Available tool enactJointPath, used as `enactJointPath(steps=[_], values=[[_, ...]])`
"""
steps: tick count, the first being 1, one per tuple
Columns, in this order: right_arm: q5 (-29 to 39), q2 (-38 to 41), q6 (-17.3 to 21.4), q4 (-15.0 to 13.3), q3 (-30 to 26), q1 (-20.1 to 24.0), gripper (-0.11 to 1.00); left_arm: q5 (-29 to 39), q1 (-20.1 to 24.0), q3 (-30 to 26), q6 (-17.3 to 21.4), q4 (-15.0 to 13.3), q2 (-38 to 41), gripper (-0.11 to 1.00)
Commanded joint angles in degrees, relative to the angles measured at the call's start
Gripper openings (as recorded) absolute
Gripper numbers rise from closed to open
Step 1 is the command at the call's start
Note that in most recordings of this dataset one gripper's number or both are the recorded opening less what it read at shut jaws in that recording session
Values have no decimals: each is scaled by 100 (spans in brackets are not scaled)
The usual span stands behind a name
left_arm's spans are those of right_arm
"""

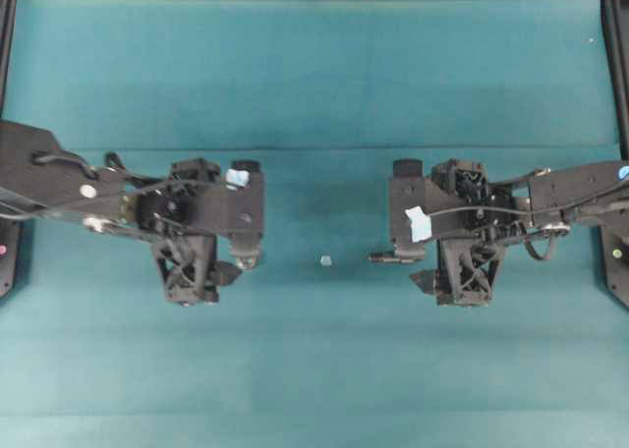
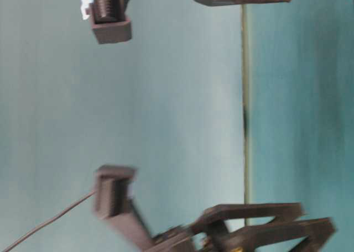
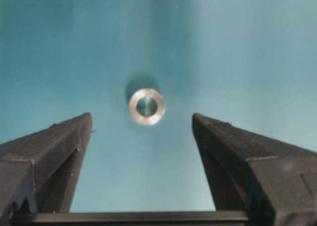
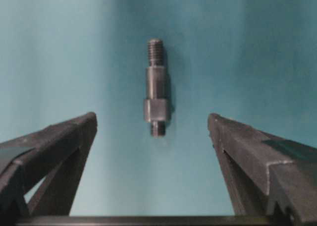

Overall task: Insert the washer onto the shaft with both hands.
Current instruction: 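Lower both open grippers over the washer and the threaded shaft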

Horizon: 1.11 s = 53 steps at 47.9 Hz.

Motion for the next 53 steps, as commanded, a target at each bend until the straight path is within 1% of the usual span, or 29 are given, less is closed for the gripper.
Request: enactJointPath(steps=[1, 10, 19, 29, 42, 53], values=[[-132, 26, -44, -26, 18, 26, 86, -53, -18, -176, 9, 18, 158, 87], [-299, 211, -44, -35, 70, -9, 86, -193, -26, -229, 9, 18, 457, 87], [-562, 492, -53, -35, 88, -35, 86, -308, -26, -202, 18, 18, 519, 87], [-668, 721, -62, -35, 88, -35, 85, -536, -88, -114, 0, 18, 642, 87], [-844, 861, -62, -35, 88, -44, 85, -554, -149, 9, 0, 18, 729, 87], [-844, 888, -53, -35, 114, -44, 85, -571, -62, 70, 26, 18, 703, 87]])
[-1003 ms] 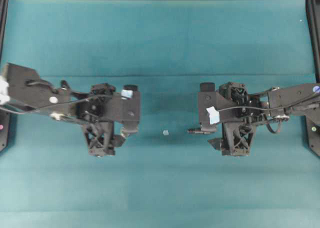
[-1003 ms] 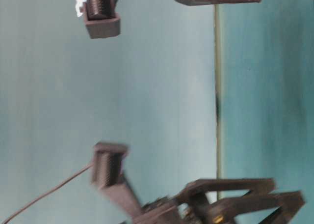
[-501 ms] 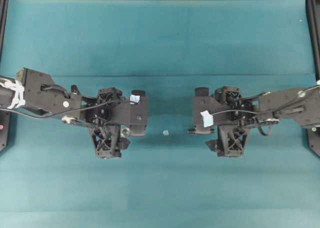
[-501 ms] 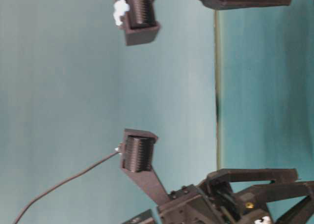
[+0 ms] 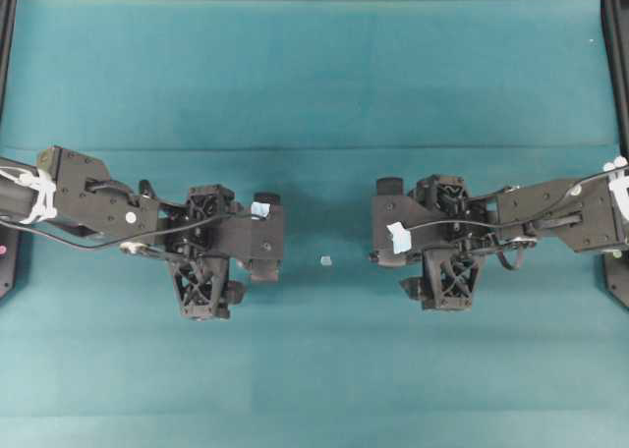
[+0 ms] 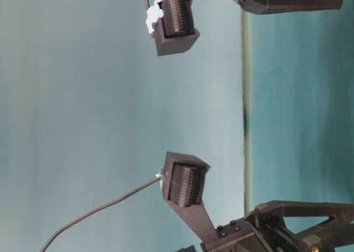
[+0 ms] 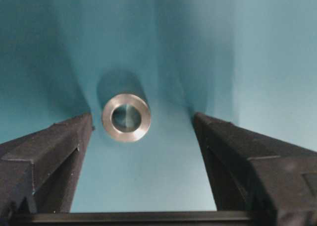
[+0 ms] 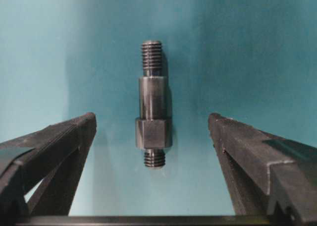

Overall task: Insert the washer onto the shaft with both hands.
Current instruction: 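Lower both open grippers over the washer and the threaded shaft, then close left gripper on the washer and right gripper on the shaft collar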

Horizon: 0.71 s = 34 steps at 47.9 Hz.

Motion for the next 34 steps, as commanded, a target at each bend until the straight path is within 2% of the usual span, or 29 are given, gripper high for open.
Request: enactJointPath(steps=[1, 34], values=[[-35, -18, -44, -9, -18, -9, 85, -35, 70, -53, 26, 9, -62, 87], [-229, -18, -62, -9, 132, -123, 85, -158, 132, -62, 0, 9, -44, 87]])
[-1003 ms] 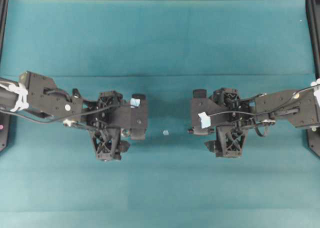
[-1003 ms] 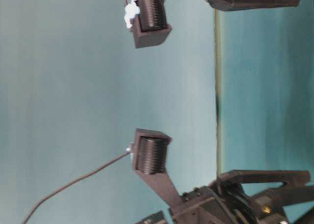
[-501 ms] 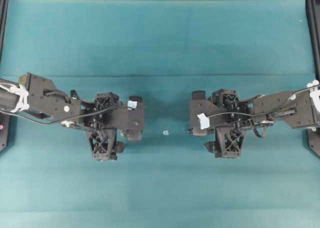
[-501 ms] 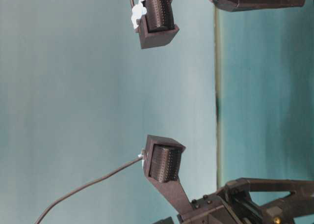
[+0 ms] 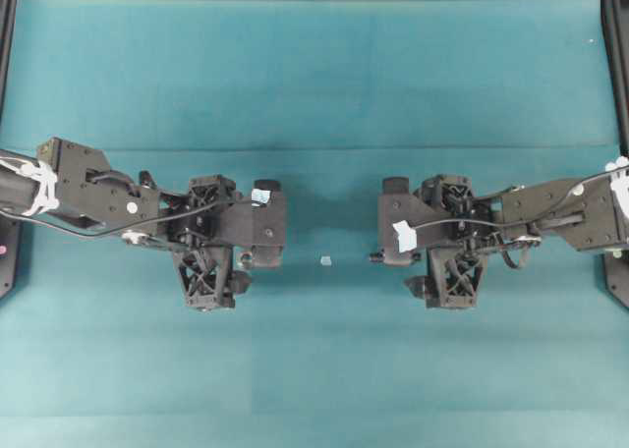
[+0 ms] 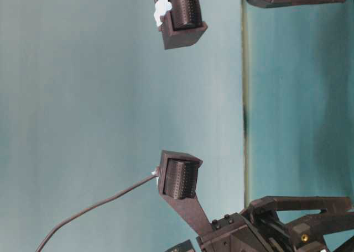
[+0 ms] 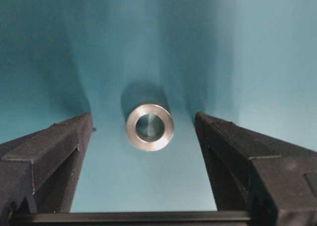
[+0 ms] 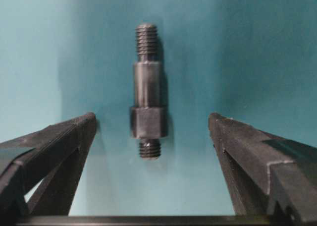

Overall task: Insert the washer onto the shaft with both hands.
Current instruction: 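Close left gripper on the washer and right gripper on the shaft collar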

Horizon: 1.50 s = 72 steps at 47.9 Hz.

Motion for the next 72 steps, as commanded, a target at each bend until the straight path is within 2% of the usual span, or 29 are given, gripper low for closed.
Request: enactJointPath(steps=[1, 9, 18, 38, 44, 50, 59, 65, 70, 72], values=[[-44, -18, -62, -9, -26, -26, 85, -35, -18, -35, 0, 0, -53, 87], [-44, 18, -70, -9, -26, -35, 84, -35, -18, -26, 9, 9, -44, 86], [-105, 79, -70, -9, -18, -44, 78, -35, -18, -26, 0, 9, -35, 87], [-88, 79, -62, -9, -18, -44, 77, -35, -18, -26, 9, 9, -35, 86], [-62, 79, -62, -9, -18, -35, 73, -35, -18, -26, 9, 9, -35, 86], [-62, 79, -62, -9, -18, -35, 60, -35, -18, -26, 0, 9, -35, 84], [-53, 79, -62, -9, -18, -44, 32, -35, -26, -26, 9, 9, -35, 75], [-26, 79, -62, 0, -35, -35, 18, -35, -26, -26, 9, 9, -35, 59], [-9, 97, -62, 0, -44, -35, 5, -35, -26, -35, 35, 0, -35, 40], [-9, 97, -53, 0, -53, -44, 1, -35, -26, -35, 53, 9, -35, 37]])
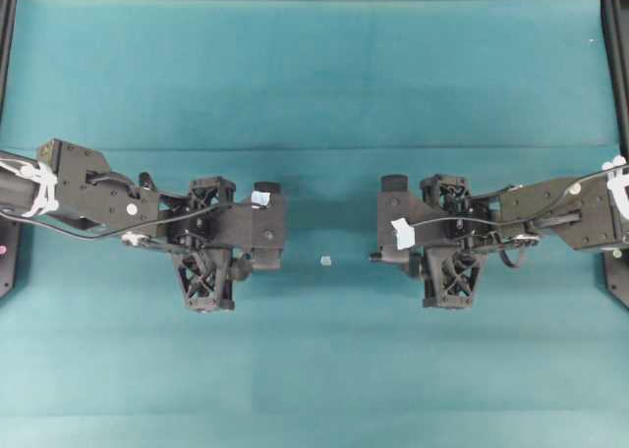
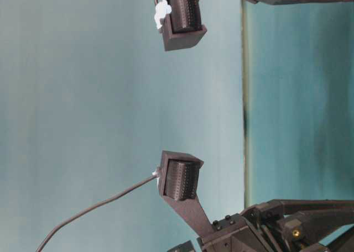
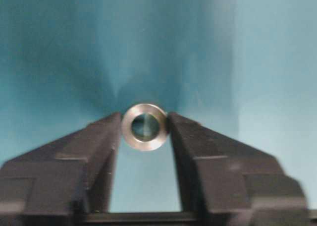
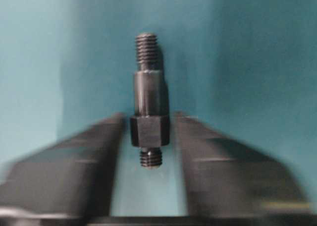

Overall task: Insert the washer onto the shaft with both hands.
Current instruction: 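Close left gripper on the washer and right gripper on the shaft collar, then lift both objects and bring them toward each other mid-air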

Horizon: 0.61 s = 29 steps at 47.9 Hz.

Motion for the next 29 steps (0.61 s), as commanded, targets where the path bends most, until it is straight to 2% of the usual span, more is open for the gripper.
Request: enactJointPath(steps=[1, 29], values=[[18, 18, -35, -26, -35, -35, 0, -35, -9, -44, 35, 18, -35, 37], [18, 18, -26, -26, -53, -35, 0, -105, -9, -62, 53, 18, -70, 37]])
